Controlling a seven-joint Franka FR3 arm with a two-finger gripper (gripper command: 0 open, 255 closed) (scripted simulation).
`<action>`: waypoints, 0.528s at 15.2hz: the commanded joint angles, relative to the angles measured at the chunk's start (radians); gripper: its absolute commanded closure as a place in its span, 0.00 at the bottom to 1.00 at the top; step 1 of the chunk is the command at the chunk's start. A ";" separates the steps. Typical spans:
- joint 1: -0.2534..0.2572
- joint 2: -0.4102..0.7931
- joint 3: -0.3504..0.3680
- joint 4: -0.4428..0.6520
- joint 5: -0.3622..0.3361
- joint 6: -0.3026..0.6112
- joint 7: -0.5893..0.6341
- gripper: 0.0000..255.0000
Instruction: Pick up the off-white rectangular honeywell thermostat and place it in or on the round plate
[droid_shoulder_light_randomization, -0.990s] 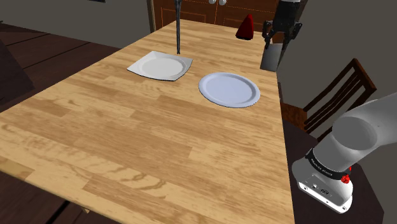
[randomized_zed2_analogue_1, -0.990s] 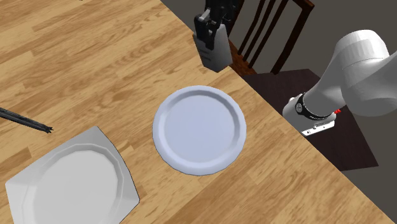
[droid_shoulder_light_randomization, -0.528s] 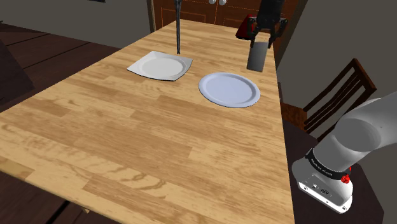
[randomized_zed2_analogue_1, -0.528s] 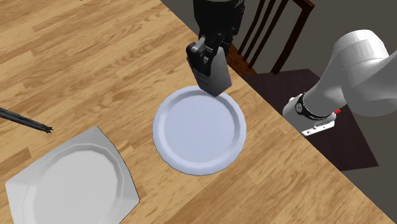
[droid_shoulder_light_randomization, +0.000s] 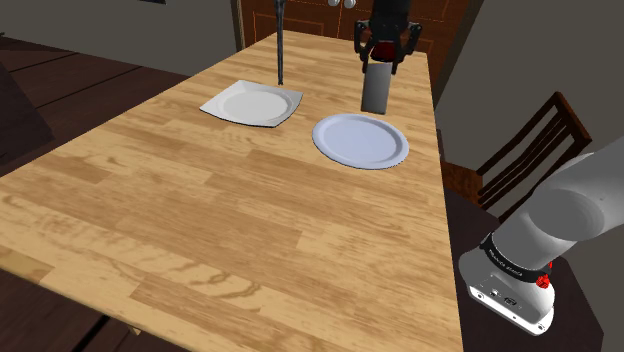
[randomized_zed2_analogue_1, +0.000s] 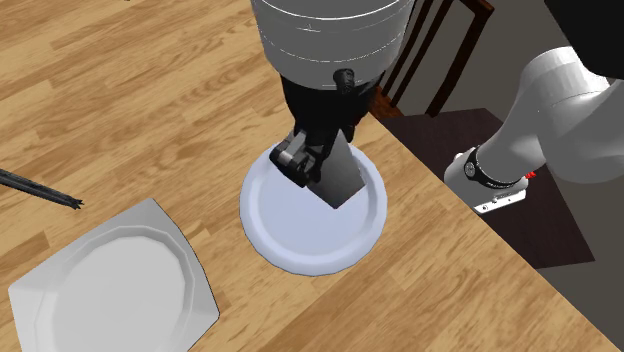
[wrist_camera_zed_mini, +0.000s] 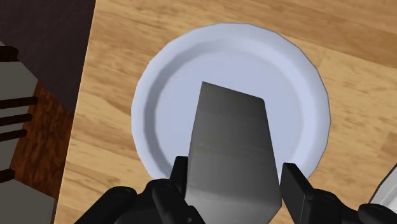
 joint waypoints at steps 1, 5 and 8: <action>0.005 0.010 0.012 -0.006 0.002 0.017 0.018 1.00; 0.007 0.006 0.014 -0.064 0.004 0.071 0.017 1.00; 0.008 0.005 0.015 -0.105 0.006 0.111 0.016 1.00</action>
